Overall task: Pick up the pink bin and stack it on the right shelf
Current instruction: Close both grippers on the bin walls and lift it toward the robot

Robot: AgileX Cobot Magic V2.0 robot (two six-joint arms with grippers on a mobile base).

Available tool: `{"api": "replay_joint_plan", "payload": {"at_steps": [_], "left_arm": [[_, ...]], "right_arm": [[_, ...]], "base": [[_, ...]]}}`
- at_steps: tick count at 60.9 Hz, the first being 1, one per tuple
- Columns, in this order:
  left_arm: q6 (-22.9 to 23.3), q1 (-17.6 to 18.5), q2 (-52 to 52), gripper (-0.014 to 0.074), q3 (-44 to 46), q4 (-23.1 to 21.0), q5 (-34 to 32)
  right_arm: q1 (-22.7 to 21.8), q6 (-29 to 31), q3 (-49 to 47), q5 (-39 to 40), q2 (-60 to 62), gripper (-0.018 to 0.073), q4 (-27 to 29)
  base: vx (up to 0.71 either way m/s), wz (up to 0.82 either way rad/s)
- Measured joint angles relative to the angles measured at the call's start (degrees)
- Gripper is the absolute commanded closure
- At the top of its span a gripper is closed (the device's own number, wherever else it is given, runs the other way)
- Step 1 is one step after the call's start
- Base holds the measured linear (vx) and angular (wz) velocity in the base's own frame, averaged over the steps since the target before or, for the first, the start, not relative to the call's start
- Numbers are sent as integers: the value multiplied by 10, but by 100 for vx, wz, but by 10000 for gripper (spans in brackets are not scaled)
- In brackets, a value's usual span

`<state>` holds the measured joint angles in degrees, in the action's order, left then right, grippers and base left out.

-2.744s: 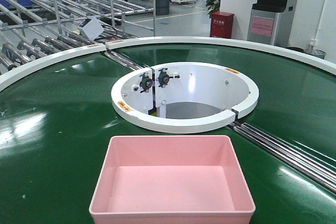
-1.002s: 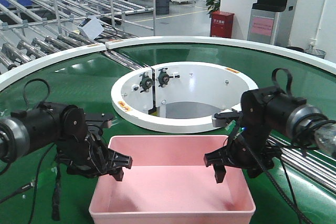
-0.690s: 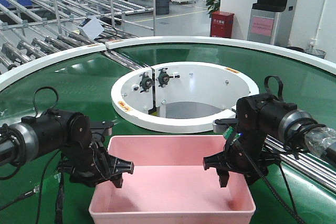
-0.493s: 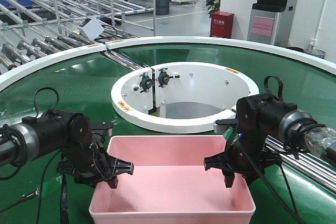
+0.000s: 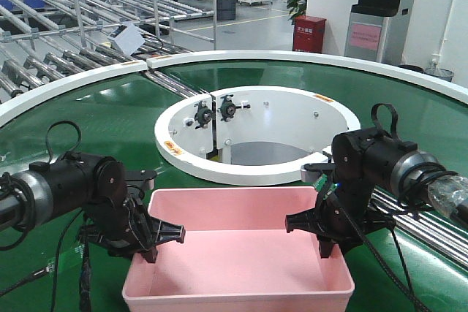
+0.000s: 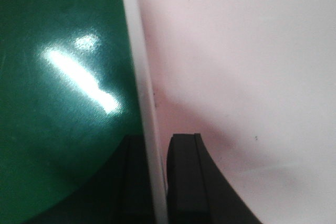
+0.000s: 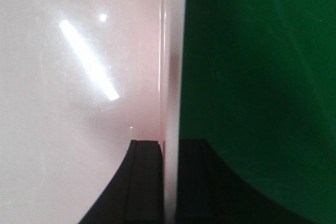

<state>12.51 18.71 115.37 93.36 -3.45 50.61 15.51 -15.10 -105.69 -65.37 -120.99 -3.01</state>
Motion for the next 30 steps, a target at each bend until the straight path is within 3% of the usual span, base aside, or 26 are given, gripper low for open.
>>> {"api": "replay_joint_plan", "payload": {"at_steps": [15,23,30], "left_arm": [[18,16,-106,602,-7,41,41],[92,62,-206,602,-70,126,49],[143,97,-275,602,-131,162,50]], "right_arm": [[26,-33,37,-4,113,571,-22],[68,-72,138,16,228,568,-68],[96,-104,214,29,304,568,-85]], "base": [[0,0],[0,0],[0,0]]}}
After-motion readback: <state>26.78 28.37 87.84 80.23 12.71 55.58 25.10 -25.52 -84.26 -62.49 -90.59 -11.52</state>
